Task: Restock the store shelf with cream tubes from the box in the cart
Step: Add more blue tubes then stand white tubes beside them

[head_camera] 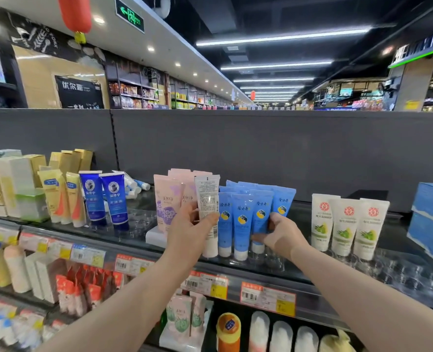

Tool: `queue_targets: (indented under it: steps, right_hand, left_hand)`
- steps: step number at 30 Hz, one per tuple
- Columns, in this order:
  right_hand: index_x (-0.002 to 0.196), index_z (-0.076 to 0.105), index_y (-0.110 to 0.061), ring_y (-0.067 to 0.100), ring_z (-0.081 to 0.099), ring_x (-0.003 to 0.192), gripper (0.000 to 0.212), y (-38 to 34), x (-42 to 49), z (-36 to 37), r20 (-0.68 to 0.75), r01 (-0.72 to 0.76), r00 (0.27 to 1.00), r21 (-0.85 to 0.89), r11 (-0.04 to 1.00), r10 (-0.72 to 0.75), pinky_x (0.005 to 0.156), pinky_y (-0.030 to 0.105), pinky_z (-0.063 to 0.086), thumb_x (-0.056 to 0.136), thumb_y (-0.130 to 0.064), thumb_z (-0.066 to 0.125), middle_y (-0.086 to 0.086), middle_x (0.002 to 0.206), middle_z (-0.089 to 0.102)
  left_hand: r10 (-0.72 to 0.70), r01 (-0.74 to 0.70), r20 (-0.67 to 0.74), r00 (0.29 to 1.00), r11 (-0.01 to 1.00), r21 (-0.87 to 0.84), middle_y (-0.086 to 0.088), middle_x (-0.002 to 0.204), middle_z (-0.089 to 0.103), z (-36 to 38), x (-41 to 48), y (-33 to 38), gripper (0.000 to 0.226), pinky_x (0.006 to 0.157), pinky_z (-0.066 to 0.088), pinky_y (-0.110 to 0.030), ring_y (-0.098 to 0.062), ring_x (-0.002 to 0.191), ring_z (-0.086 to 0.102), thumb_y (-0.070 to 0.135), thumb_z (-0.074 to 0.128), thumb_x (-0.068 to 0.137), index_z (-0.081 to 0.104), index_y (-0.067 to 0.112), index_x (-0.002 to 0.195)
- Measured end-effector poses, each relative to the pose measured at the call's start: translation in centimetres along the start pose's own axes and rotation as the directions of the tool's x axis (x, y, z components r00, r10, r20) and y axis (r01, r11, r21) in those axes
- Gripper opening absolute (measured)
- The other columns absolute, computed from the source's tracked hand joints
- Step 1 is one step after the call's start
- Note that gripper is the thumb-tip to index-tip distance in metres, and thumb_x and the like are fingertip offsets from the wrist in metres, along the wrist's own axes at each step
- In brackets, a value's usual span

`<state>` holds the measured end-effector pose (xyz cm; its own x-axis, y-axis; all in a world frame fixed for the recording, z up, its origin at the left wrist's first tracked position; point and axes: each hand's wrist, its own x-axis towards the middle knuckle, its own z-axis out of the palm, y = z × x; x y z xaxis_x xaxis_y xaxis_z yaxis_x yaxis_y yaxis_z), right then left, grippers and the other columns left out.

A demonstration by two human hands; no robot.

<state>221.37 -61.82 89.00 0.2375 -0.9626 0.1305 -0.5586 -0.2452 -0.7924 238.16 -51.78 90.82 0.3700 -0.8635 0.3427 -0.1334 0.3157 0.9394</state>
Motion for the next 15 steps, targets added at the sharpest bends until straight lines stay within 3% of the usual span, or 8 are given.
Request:
queue_targets:
  steps: [10,15]
  right_hand:
    - [0.104,0.049,-0.025,0.011,0.055,0.094,0.034,-0.6,-0.55,-0.23,-0.008,-0.01,1.0,0.04,0.999,0.01,0.095,0.034,0.047,0.082,-0.013,0.072,-0.011,0.094,0.054]
    - [0.108,0.052,-0.025,0.012,0.058,0.096,0.035,-0.31,-0.26,-0.1,-0.015,-0.041,0.999,0.034,0.999,0.042,0.095,0.035,0.049,0.081,-0.016,0.073,-0.01,0.099,0.058]
  left_hand:
    - [0.006,-0.006,0.003,1.0,1.0,-0.02,0.015,0.1,0.065,0.36,0.17,-0.26,0.024,0.074,0.05,-0.02,0.0,0.094,0.061,0.014,0.063,0.087,0.057,0.03,0.104]
    - [-0.006,0.006,0.011,1.0,1.0,-0.023,0.011,0.105,0.065,0.62,0.32,-0.37,0.025,0.08,0.053,-0.027,-0.004,0.096,0.062,0.017,0.063,0.087,0.057,0.027,0.11]
